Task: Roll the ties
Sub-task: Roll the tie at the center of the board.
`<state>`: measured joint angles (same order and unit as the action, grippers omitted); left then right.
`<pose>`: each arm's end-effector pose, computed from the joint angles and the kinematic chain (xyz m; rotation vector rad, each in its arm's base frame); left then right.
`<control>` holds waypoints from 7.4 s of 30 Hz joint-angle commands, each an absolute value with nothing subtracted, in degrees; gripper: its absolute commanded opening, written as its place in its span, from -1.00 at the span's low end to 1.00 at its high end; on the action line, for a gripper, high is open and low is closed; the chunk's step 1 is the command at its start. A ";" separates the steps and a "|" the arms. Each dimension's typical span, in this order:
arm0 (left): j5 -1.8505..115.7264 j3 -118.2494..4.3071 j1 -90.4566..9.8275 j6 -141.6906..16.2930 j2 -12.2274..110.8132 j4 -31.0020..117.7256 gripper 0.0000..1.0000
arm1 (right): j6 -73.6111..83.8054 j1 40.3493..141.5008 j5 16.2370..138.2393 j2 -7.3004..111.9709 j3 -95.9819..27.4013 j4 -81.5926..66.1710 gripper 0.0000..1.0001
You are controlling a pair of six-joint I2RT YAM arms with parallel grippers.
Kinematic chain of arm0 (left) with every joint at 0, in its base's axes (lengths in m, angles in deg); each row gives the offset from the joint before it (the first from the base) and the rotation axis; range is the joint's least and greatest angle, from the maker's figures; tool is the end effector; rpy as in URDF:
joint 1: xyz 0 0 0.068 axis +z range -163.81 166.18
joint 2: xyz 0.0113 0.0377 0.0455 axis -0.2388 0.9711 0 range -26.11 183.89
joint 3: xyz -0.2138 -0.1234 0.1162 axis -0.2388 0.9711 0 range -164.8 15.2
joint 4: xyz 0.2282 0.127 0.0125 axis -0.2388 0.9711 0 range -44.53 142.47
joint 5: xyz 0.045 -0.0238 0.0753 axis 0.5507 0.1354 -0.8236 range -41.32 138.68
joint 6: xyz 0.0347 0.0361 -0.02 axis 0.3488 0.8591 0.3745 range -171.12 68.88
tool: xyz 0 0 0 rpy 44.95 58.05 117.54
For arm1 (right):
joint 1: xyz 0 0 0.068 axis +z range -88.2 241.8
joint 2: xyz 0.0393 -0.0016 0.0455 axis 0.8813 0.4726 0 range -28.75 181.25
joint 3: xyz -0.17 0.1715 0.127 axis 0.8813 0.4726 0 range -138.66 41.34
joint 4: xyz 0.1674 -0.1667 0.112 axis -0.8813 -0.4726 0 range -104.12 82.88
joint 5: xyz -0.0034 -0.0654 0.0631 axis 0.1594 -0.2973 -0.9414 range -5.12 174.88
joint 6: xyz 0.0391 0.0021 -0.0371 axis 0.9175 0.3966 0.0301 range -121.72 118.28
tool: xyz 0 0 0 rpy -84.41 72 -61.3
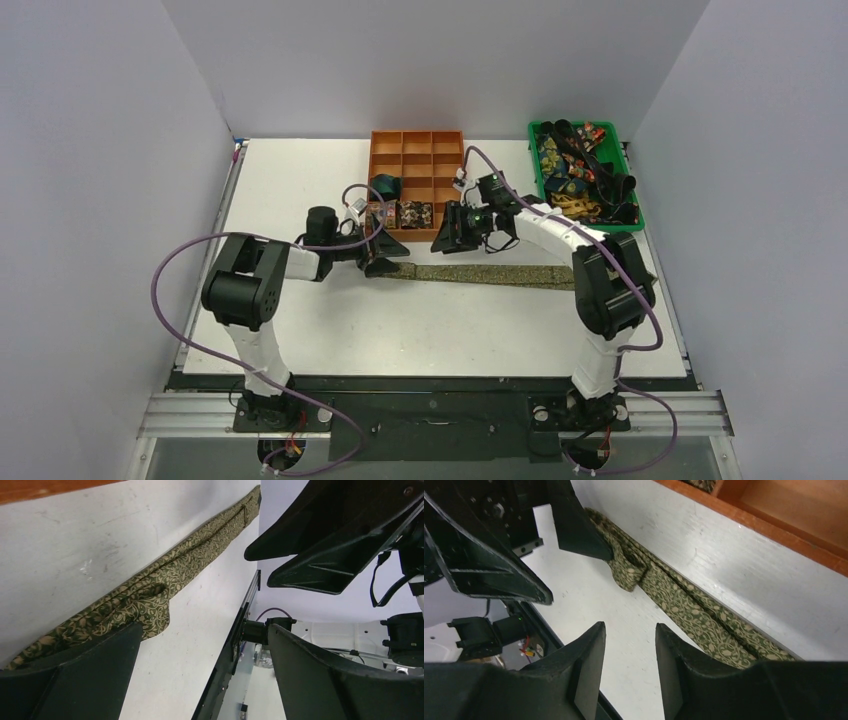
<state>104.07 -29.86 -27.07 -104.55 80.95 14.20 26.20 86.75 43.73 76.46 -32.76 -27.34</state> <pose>0.3305 -0.1079 0.1295 -0.1398 2.3116 -1.6669 0.3465 0.1870 0.2144 -0.2715 2.5746 1.2638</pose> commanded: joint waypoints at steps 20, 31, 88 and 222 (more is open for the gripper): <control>73.32 -55.93 -39.43 6.30 76.04 84.35 0.93 | -40.57 62.06 76.63 69.68 -34.41 -66.77 -0.24; 67.81 -59.16 -44.11 10.14 84.49 87.19 0.28 | -45.41 59.46 84.30 74.82 -29.28 -60.95 -0.38; 68.60 -71.08 -62.82 -14.44 95.22 83.07 -0.36 | -45.01 36.01 94.50 83.88 -30.71 -54.34 -0.59; 75.98 -44.90 -61.21 -7.78 74.23 48.17 0.93 | -10.24 75.07 39.24 72.73 -30.59 -59.37 -0.57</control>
